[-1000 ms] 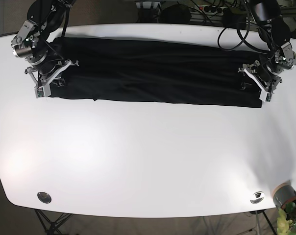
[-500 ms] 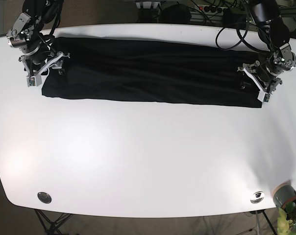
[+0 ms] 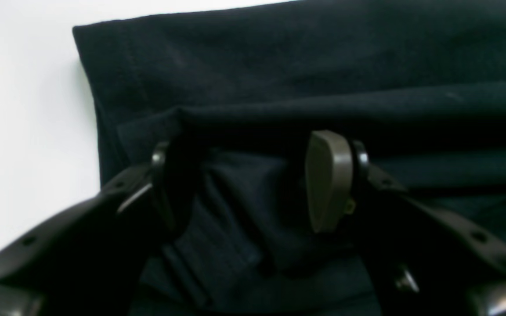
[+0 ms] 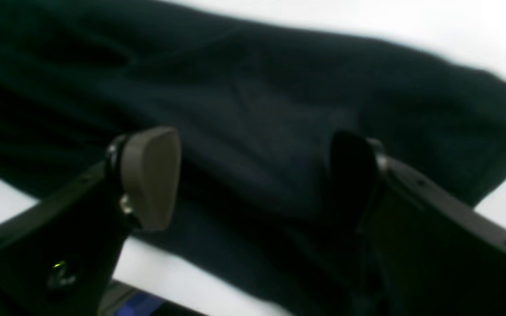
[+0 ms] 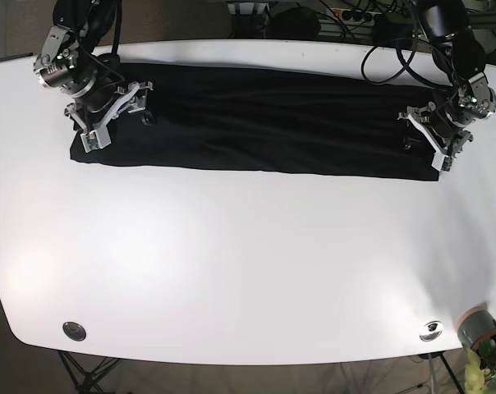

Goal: Fold the T-shirt properly
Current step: 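Tuck the flap under with the right gripper and smooth the folded strip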

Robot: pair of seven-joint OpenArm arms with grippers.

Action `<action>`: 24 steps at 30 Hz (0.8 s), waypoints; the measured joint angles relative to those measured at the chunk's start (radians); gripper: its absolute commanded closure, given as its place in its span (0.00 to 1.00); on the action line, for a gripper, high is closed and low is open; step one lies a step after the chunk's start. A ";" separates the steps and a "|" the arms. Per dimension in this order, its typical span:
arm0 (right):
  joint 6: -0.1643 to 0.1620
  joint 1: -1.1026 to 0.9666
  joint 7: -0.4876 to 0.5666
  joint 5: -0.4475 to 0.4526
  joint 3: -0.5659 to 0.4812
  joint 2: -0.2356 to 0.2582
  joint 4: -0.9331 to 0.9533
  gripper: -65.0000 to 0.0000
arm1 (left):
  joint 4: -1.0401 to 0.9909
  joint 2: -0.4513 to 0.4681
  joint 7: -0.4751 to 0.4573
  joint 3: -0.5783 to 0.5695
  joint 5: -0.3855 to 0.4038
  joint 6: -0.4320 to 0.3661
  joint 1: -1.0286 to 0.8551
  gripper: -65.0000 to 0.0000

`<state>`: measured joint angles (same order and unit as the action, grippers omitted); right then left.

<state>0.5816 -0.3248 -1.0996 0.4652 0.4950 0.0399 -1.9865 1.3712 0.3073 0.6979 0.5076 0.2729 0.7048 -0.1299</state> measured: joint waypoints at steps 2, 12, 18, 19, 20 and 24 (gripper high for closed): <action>-0.034 -0.011 0.036 -0.069 -0.013 -0.013 0.000 0.22 | 0.000 0.000 0.001 0.000 -0.001 0.000 0.000 0.46; -0.031 0.013 0.180 -0.255 -0.119 -0.025 0.164 0.22 | 0.007 -0.002 0.003 0.002 -0.003 0.000 0.000 0.46; -0.023 0.164 0.240 -0.217 -0.116 0.029 0.338 0.22 | 0.004 -0.003 0.004 0.002 -0.010 0.000 0.002 0.46; -0.022 0.196 0.246 -0.217 -0.115 0.037 0.373 0.22 | 0.003 -0.002 0.003 0.002 -0.010 0.000 0.003 0.46; -0.021 0.222 0.259 -0.218 -0.115 0.042 0.404 0.22 | 0.003 -0.002 0.004 0.002 -0.010 0.000 0.011 0.46; -0.011 0.301 0.336 -0.216 -0.117 0.061 0.519 0.22 | -0.006 -0.005 0.020 -0.003 -0.023 0.000 0.050 0.46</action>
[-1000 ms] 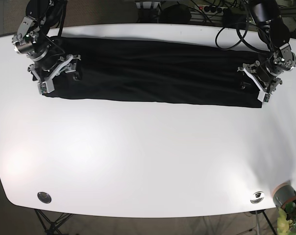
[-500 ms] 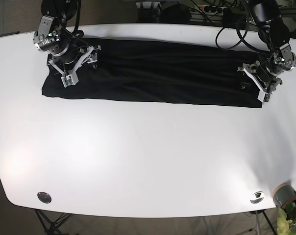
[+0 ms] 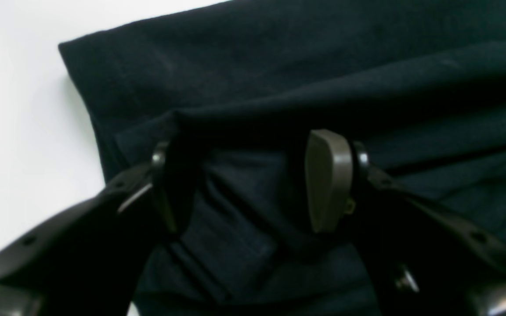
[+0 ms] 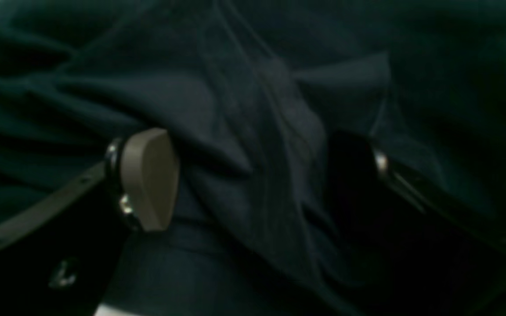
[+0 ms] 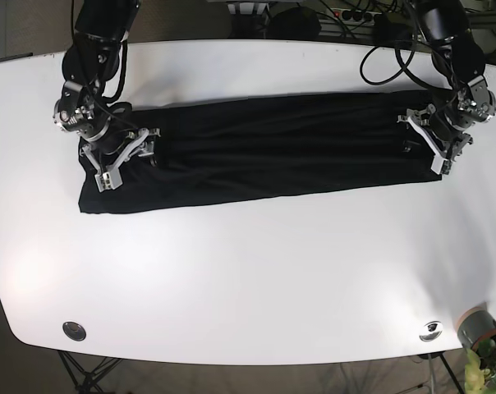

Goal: Fold the T-shirt properly
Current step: 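Tuck the flap under with the right gripper and smooth the folded strip, then move the left gripper inward along the strip and grasp its end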

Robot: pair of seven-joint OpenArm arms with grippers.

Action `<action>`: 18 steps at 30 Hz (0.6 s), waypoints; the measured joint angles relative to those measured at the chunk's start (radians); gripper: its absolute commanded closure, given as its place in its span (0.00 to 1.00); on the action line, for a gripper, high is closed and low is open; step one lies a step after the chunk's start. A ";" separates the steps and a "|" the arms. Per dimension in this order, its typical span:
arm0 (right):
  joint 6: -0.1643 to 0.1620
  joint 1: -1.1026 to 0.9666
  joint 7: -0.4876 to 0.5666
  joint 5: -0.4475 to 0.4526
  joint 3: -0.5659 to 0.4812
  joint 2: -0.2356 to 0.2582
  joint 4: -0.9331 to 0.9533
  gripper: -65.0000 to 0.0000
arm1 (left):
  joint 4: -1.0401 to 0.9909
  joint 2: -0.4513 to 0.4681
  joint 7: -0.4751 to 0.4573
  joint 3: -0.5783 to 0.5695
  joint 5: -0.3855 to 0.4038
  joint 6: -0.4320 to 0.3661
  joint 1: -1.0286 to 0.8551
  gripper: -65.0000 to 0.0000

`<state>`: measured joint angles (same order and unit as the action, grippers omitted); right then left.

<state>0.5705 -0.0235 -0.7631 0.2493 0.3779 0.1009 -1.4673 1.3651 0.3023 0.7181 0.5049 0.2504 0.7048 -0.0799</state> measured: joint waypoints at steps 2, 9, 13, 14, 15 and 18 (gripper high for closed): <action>0.005 0.040 0.001 0.006 0.000 0.010 0.045 0.22 | -0.008 -0.001 0.015 -0.003 -0.004 0.000 0.021 0.46; 0.002 0.075 -0.015 -0.008 -0.005 0.015 0.068 0.22 | -0.009 -0.010 0.047 -0.003 -0.019 -0.001 0.069 0.45; -0.006 0.067 -0.049 -0.024 -0.004 0.014 0.029 0.22 | 0.075 -0.011 0.064 0.040 0.023 -0.005 0.072 0.45; -0.010 0.065 -0.049 -0.030 -0.004 0.013 0.026 0.22 | 0.103 -0.011 0.078 0.059 0.053 -0.005 0.072 0.45; -0.010 0.064 -0.048 -0.028 -0.004 0.013 0.025 0.22 | 0.132 -0.009 0.090 0.077 0.078 -0.005 0.074 0.45; -0.010 0.063 -0.048 -0.028 -0.004 0.013 0.023 0.22 | 0.190 0.000 0.127 0.121 0.142 -0.008 0.073 0.43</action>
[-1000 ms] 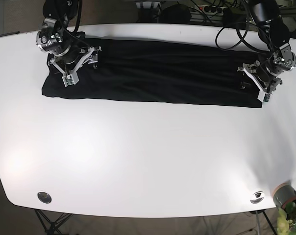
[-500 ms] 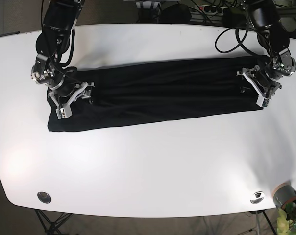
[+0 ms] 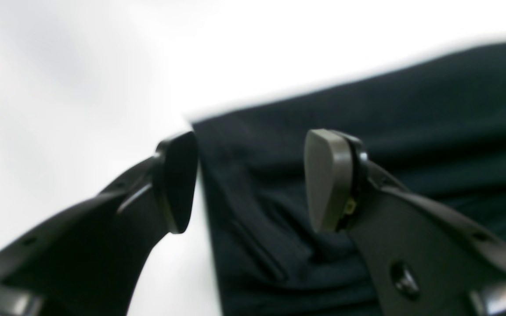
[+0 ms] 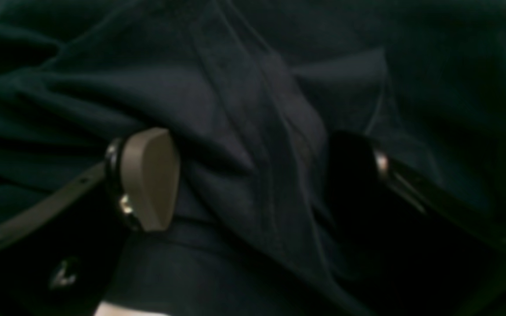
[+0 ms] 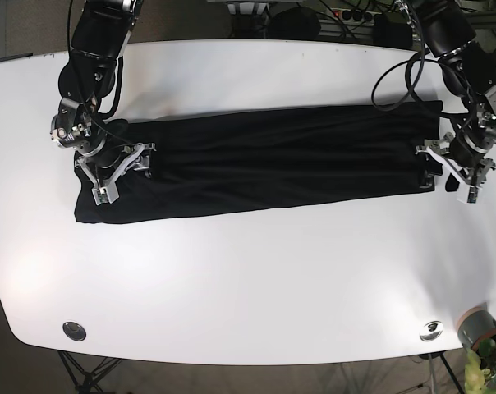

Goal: Fold the T-shirt properly
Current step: 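Move the left gripper inward along the strip and grasp its end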

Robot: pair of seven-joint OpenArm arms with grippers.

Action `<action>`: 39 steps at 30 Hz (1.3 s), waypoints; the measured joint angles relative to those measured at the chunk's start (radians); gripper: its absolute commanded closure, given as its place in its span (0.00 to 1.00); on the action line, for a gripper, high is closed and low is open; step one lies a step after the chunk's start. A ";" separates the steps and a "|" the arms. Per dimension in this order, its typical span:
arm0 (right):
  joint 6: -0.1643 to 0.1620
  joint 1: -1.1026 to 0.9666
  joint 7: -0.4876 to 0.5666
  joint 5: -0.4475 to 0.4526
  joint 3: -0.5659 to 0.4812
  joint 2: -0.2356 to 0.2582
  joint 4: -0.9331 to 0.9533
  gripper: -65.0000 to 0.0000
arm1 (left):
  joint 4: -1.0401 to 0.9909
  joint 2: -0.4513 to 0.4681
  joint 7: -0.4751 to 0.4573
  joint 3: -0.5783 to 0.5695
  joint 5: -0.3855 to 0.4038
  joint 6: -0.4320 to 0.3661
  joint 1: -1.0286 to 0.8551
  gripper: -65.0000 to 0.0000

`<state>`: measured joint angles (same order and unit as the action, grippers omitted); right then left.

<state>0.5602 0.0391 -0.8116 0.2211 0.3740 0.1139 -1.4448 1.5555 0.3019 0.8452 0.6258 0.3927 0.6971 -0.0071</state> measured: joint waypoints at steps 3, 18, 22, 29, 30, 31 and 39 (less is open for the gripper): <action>-0.002 -0.006 0.000 0.000 0.000 -0.001 -0.001 0.22 | 0.024 0.002 0.037 0.058 0.067 0.000 -0.012 0.31; -0.002 -0.022 0.024 0.004 0.002 0.000 -0.006 0.22 | -0.189 -0.012 0.173 0.217 0.214 0.000 -0.060 0.18; -0.002 -0.022 0.023 0.004 0.002 0.000 -0.006 0.22 | -0.256 -0.008 0.171 0.189 0.214 -0.002 -0.053 0.18; -0.002 -0.022 0.023 0.011 0.006 0.000 -0.005 0.22 | -0.290 -0.009 0.090 0.124 0.235 0.000 -0.056 0.18; -0.002 -0.022 0.023 0.011 0.006 0.000 -0.005 0.22 | -0.290 -0.007 0.089 0.111 0.237 0.000 -0.055 0.18; -0.002 -0.022 0.023 0.011 0.006 0.000 -0.005 0.22 | -0.290 -0.010 0.088 0.105 0.237 0.000 -0.052 0.18; -0.003 -0.022 0.020 0.037 0.008 0.000 -0.005 0.22 | -0.311 -0.031 0.081 0.091 0.236 0.000 -0.028 0.77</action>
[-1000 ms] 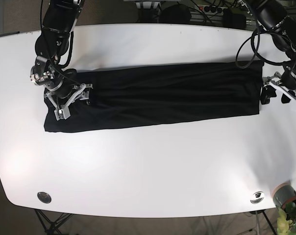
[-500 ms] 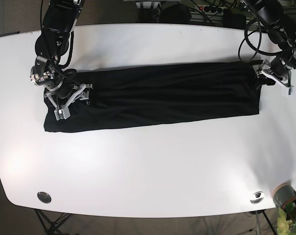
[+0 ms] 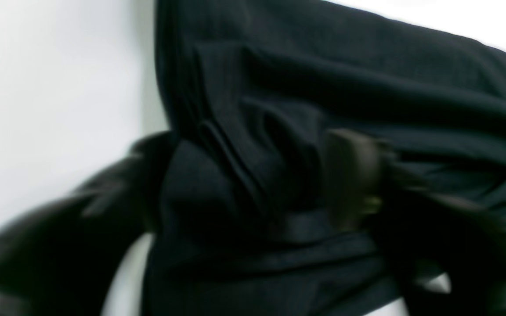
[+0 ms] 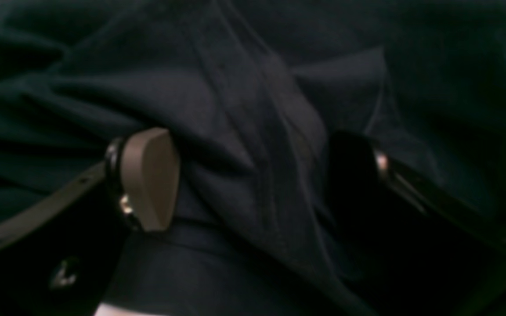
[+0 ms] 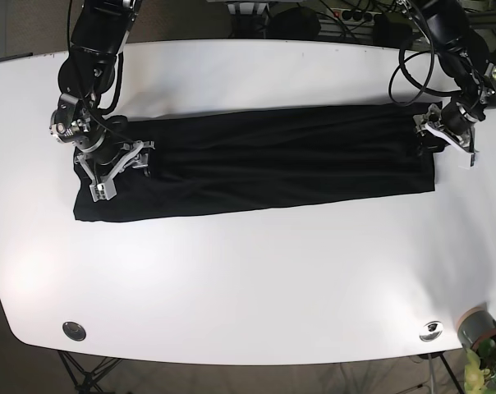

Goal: Fold the T-shirt properly
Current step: 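Move the left gripper inward along the strip and grasp its end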

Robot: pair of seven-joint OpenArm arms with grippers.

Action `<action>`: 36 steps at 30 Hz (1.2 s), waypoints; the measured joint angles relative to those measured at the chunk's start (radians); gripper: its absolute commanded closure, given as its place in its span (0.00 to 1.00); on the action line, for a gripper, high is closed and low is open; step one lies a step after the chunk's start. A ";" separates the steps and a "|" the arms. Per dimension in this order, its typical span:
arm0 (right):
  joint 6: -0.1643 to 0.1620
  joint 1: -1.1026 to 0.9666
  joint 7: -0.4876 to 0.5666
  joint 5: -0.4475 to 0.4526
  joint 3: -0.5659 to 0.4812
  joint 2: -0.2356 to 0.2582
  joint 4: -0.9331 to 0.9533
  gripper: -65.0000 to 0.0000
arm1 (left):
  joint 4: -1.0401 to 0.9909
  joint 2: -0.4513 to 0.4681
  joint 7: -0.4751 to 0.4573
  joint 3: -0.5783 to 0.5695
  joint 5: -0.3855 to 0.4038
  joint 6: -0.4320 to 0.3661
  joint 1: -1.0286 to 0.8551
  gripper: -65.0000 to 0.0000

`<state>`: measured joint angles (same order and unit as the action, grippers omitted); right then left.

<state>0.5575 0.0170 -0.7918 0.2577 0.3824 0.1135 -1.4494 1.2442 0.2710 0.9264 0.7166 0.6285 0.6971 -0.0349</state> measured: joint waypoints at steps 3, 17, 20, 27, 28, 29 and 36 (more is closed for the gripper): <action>-0.001 0.000 -0.003 0.021 0.003 0.000 0.003 0.22 | -0.053 0.002 -0.002 -0.018 0.002 0.000 0.026 0.95; 0.000 -0.007 -0.001 0.039 0.003 0.001 0.004 0.22 | 0.282 -0.019 0.032 -0.051 -0.023 -0.002 -0.055 0.93; 0.000 -0.008 0.003 0.039 0.002 0.000 0.004 0.22 | 0.385 -0.029 0.034 -0.085 -0.012 -0.001 -0.057 0.93; 0.000 -0.008 0.002 0.038 0.003 0.000 0.004 0.22 | 0.565 -0.110 0.138 -0.113 -0.027 -0.001 -0.076 0.93; 0.000 -0.008 0.003 0.038 0.003 0.000 0.004 0.22 | 0.574 -0.127 0.149 -0.140 -0.030 -0.001 -0.075 0.93; 0.000 -0.008 0.003 0.039 0.002 0.000 0.004 0.22 | 0.580 -0.142 0.149 -0.172 -0.028 -0.001 -0.071 0.93; 0.000 -0.009 0.003 0.042 0.002 0.000 0.004 0.22 | 0.582 -0.223 0.141 -0.311 -0.024 -0.064 -0.029 0.92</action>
<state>0.5575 0.0082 -0.7887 0.3000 0.3843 0.1135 -1.4456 1.8259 0.0479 1.0672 0.4053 0.6048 0.6327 -0.0639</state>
